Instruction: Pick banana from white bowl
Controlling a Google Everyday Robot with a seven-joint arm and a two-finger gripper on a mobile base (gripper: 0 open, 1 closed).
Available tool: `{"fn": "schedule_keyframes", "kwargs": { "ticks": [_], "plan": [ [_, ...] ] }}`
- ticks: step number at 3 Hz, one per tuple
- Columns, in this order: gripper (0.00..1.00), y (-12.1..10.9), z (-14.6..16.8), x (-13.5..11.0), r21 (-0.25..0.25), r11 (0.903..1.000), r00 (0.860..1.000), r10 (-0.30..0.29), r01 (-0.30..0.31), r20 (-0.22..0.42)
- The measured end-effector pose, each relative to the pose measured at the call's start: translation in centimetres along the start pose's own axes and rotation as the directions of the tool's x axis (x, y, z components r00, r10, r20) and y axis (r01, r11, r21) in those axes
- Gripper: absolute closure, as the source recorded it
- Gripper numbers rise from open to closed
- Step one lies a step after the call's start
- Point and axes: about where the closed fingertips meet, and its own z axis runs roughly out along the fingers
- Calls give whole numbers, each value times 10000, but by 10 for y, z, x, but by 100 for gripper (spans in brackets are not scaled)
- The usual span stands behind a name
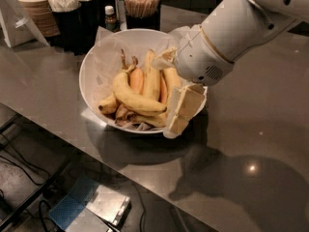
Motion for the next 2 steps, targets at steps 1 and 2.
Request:
{"fn": "schedule_keyframes", "kwargs": {
  "ticks": [1, 2],
  "plan": [
    [7, -1, -1, -2, 107, 9999, 10000, -11, 11, -12],
    [26, -3, -1, -3, 187, 9998, 10000, -22, 22, 2]
  ]
}}
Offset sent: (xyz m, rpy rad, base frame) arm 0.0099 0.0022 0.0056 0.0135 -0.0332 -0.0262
